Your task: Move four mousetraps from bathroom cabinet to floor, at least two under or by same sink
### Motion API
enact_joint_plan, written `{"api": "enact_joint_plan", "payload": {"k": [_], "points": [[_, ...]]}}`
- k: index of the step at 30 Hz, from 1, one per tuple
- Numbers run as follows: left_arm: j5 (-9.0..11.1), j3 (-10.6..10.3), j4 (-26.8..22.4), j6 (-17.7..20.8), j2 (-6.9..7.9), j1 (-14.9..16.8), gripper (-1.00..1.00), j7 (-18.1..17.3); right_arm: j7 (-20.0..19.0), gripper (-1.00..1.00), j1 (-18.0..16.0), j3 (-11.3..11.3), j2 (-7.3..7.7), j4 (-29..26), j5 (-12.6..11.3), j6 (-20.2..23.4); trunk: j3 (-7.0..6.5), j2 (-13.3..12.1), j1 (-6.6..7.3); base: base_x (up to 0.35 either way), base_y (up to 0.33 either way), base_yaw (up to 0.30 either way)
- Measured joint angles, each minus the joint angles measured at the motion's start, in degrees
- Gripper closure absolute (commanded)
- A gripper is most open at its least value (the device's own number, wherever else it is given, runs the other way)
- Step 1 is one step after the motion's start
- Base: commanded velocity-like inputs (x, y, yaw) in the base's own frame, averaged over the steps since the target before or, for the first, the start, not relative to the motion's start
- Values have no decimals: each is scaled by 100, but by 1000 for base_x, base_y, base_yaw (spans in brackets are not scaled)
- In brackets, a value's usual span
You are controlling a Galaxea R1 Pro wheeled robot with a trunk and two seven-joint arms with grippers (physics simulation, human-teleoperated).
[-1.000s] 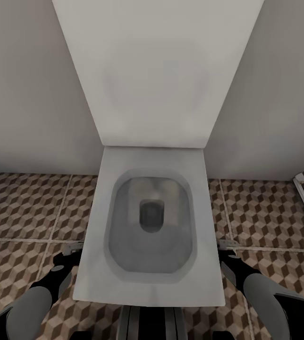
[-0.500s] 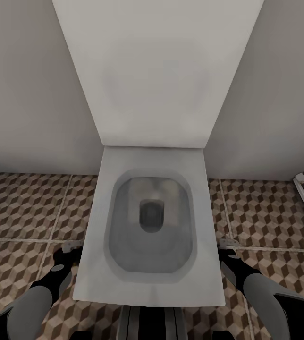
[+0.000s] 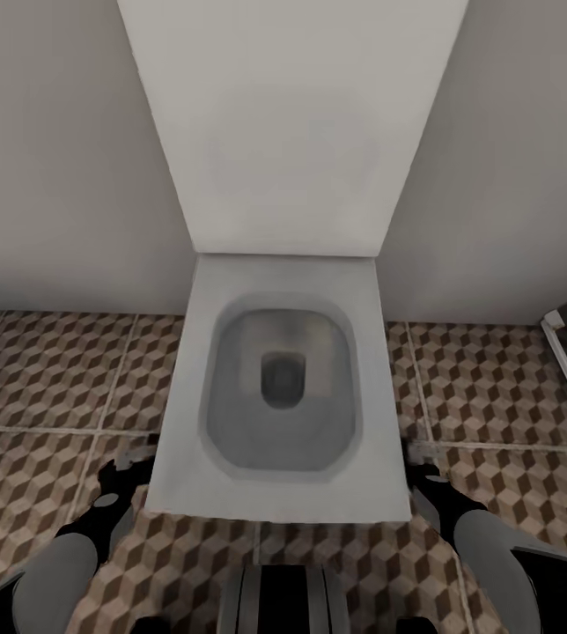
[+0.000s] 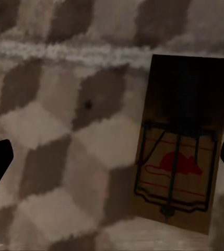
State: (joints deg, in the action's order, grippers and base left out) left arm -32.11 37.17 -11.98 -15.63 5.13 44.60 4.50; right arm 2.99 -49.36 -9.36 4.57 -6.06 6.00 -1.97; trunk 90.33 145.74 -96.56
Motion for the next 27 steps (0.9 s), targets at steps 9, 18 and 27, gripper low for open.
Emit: {"api": "enact_joint_plan", "payload": {"k": [9,18,27], "points": [[9,2,0,-8,4,0,-100,-7,0,-100,0,0,2,0,0,-2,0,0,0,-321,0,0],[11,-6,0,-7,13,0,-100,-22,0,-100,0,2,-1,0,0,-2,0,0,0,-336,0,0],[18,-13,0,-7,14,0,-100,-41,0,-100,0,5,-4,0,3,-2,0,0,0,-338,0,0]]}}
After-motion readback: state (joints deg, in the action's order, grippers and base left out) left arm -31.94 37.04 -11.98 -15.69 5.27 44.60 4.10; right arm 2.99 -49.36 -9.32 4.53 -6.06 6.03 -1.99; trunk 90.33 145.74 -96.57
